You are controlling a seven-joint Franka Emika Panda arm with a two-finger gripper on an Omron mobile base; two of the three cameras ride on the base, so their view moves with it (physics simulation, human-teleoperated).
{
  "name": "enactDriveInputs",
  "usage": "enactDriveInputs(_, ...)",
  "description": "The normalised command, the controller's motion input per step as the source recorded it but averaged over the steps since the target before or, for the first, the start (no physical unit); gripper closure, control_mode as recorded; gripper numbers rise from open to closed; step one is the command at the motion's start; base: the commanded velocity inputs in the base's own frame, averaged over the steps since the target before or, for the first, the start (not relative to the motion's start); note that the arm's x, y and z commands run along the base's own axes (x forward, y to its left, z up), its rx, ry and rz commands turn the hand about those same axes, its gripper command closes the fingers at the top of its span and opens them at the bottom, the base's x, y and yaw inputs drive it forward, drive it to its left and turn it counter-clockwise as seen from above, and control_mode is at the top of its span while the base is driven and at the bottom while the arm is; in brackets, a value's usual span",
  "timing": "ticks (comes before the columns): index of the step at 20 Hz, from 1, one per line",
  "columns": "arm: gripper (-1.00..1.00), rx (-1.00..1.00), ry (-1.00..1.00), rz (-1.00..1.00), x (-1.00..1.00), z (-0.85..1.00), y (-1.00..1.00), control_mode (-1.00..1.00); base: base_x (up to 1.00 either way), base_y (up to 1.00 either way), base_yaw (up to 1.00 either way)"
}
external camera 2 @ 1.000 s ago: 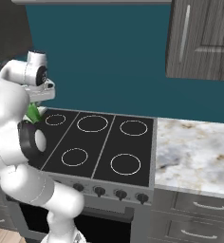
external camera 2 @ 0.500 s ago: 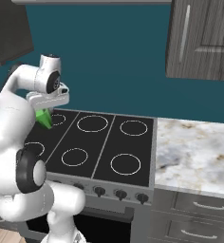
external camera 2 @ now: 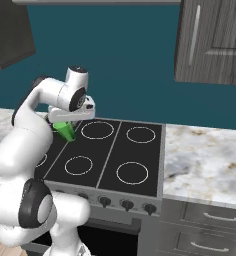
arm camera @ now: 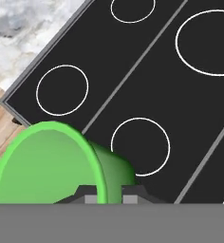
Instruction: Pick the cup and bowl from the counter and place them on the counter next to the sink.
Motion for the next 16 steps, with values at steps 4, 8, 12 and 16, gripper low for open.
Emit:
enactDriveInputs(4, 1.0, 0.08, 0.0, -0.21, -0.12, 0.0, -0.56, -1.0, 0.0, 0.0, 0.0)
enactDriveInputs(8, 1.0, 0.01, 0.01, -0.1, -0.09, 0.0, -0.2, -1.0, 0.0, 0.0, 0.0)
enactDriveInputs(12, 1.0, 0.0, 0.0, 0.0, 0.0, 0.0, 0.0, -1.0, 0.0, 0.0, 0.0)
enactDriveInputs(16, 1.0, 0.0, 0.0, 0.0, 0.0, 0.0, 0.0, -1.0, 0.0, 0.0, 0.0)
